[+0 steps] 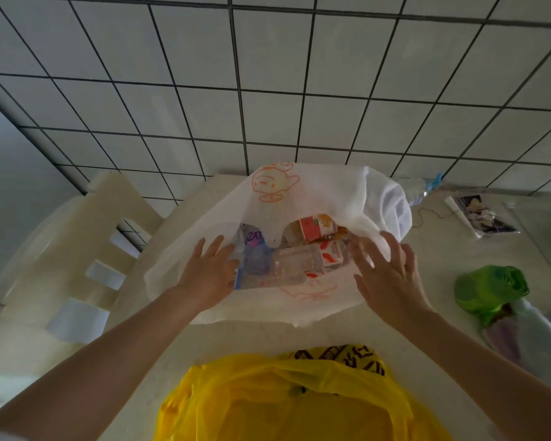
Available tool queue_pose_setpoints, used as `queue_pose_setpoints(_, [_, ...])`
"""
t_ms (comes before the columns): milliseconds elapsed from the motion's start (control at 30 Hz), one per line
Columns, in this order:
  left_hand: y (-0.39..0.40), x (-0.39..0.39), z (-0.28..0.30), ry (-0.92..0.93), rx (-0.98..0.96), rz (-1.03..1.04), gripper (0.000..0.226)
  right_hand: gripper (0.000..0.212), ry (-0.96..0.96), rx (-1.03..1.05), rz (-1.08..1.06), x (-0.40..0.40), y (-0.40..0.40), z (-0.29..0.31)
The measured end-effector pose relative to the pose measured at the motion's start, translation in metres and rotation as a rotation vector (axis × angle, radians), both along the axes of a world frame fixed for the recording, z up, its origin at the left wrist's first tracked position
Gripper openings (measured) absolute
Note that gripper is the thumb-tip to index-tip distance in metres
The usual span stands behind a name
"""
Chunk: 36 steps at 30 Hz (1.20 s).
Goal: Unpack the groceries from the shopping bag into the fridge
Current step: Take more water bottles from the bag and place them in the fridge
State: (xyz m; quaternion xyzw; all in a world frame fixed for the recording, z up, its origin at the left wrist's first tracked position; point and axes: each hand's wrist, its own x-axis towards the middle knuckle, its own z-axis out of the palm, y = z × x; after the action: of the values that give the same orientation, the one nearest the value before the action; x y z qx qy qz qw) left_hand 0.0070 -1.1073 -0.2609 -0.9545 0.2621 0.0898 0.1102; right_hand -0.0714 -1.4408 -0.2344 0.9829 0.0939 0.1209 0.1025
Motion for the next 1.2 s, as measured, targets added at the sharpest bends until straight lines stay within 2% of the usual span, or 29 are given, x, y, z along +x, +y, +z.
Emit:
queue_pose_setpoints(100, [-0.008, 0.014, 0.009, 0.026, 0.064, 0.072, 0.064, 0.071, -0.061, 0.022, -0.108, 0.016, 0.002, 0.016])
queue_pose_setpoints(200, [-0.012, 0.032, 0.015, 0.034, -0.032, 0.16, 0.075, 0.083, -0.027, 0.083, -0.195, 0.036, -0.006, 0.028])
queue_pose_setpoints(367, [-0.013, 0.065, 0.014, 0.074, -0.234, 0.3, 0.077, 0.105, 0.115, 0.265, -0.306, 0.075, -0.024, 0.035])
queue_pose_setpoints(467, [-0.011, 0.083, 0.018, 0.036, -0.374, 0.323, 0.073, 0.116, 0.17, 0.338, -0.292, 0.09, -0.032, 0.036])
queue_pose_setpoints(533, [-0.006, 0.092, 0.021, 0.01, -0.382, 0.325, 0.077, 0.119, 0.206, 0.377, -0.276, 0.094, -0.037, 0.037])
queue_pose_setpoints(633, [0.007, 0.101, 0.018, 0.135, -0.34, 0.39, 0.088, 0.124, 0.249, 0.414, -0.242, 0.093, -0.044, 0.04])
queue_pose_setpoints(700, [0.018, 0.105, 0.01, 0.238, -0.404, 0.478, 0.088, 0.124, 0.281, 0.431, -0.237, 0.089, -0.051, 0.042])
queue_pose_setpoints(800, [0.034, 0.104, 0.001, 0.268, -0.493, 0.565, 0.077, 0.116, 0.308, 0.395, -0.229, 0.08, -0.062, 0.045])
queue_pose_setpoints(900, [0.042, 0.097, -0.001, 0.144, -0.596, 0.653, 0.036, 0.103, 0.243, 0.334, -0.167, 0.071, -0.063, 0.049])
queue_pose_setpoints(967, [0.04, 0.092, 0.005, 0.04, -0.69, 0.662, 0.019, 0.09, 0.173, 0.333, -0.108, 0.066, -0.054, 0.053])
queue_pose_setpoints(1067, [0.03, 0.077, 0.018, -0.112, -0.576, 0.539, 0.018, 0.068, 0.083, 0.316, 0.015, 0.057, -0.028, 0.059])
queue_pose_setpoints(1200, [0.016, 0.047, 0.032, -0.276, -0.535, 0.278, 0.023, 0.023, 0.009, 0.245, 0.148, 0.046, 0.015, 0.063])
